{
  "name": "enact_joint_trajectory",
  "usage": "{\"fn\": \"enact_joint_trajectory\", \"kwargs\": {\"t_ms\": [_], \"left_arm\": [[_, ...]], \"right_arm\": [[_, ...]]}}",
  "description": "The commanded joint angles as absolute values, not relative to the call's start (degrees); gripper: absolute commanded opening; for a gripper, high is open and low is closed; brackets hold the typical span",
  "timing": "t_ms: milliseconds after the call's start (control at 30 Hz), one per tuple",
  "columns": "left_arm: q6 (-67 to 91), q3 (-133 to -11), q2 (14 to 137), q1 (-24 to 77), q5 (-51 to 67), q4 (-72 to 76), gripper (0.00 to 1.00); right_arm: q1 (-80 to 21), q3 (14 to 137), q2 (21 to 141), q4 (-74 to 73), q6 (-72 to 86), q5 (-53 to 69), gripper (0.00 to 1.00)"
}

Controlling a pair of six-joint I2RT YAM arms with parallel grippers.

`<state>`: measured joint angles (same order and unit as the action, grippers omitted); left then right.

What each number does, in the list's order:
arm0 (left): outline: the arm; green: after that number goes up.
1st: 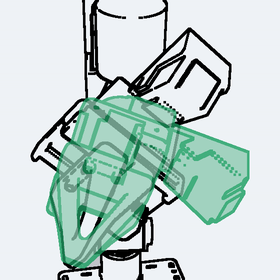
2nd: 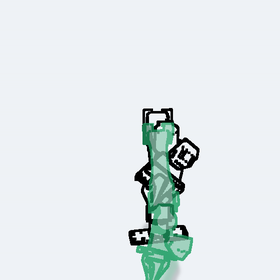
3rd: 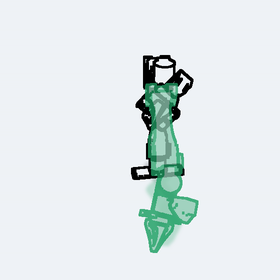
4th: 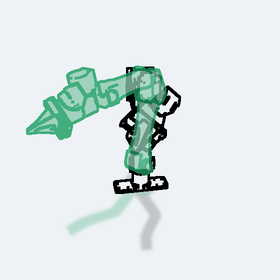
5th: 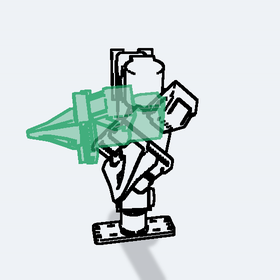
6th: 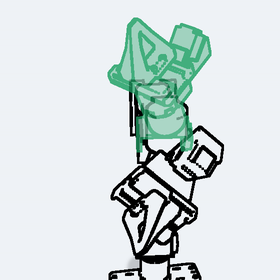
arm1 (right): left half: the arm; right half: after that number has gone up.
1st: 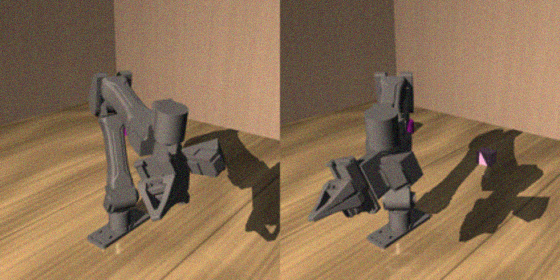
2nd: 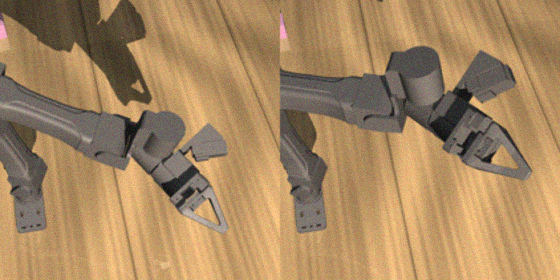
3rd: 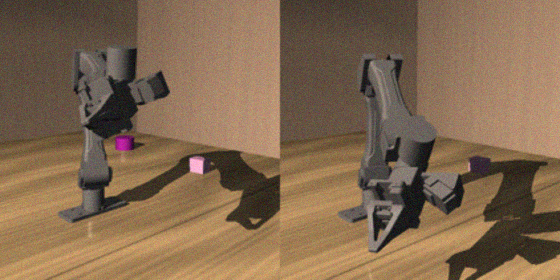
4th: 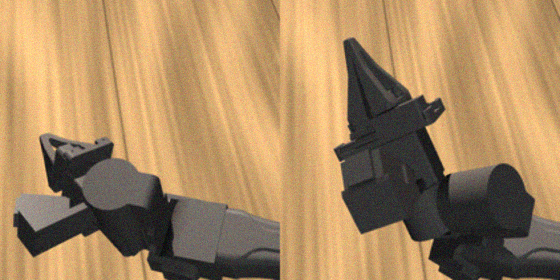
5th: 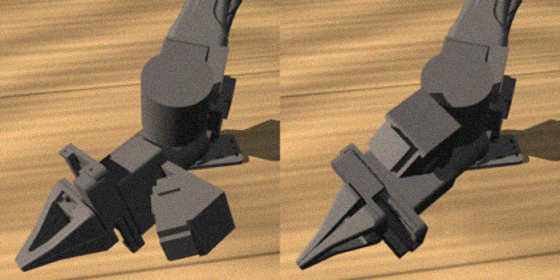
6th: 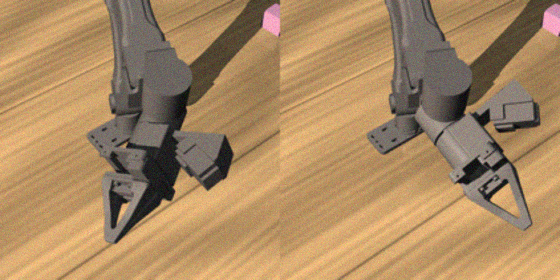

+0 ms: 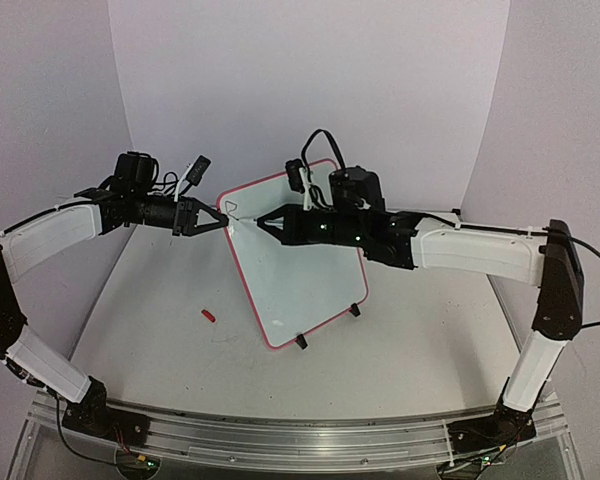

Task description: Write a sentence on the whiteboard

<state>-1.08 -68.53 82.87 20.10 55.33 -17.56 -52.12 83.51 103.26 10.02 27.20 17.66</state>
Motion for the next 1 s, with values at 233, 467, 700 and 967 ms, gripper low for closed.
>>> {"fn": "enact_joint_trajectory", "kwargs": {"t_ms": [233, 467, 700, 967], "left_arm": [[-3.9, -67.8, 80.9, 21.2, 55.7, -19.1, 0.00], [-4.0, -67.9, 80.9, 21.2, 55.6, -19.2, 0.00], [-4.6, -67.8, 80.6, 21.2, 54.9, -19.8, 0.00], [-4.8, -67.9, 81.0, 21.2, 54.8, -20.2, 0.00]], "right_arm": [[-52.0, 80.9, 99.2, 10.3, 27.1, 15.3, 0.00], [-52.0, 81.2, 97.6, 10.3, 26.4, 18.7, 0.00], [-51.9, 79.4, 92.8, 10.0, 25.5, 20.3, 0.00], [-51.5, 83.0, 95.1, 5.3, 22.1, 19.3, 0.00]]}}
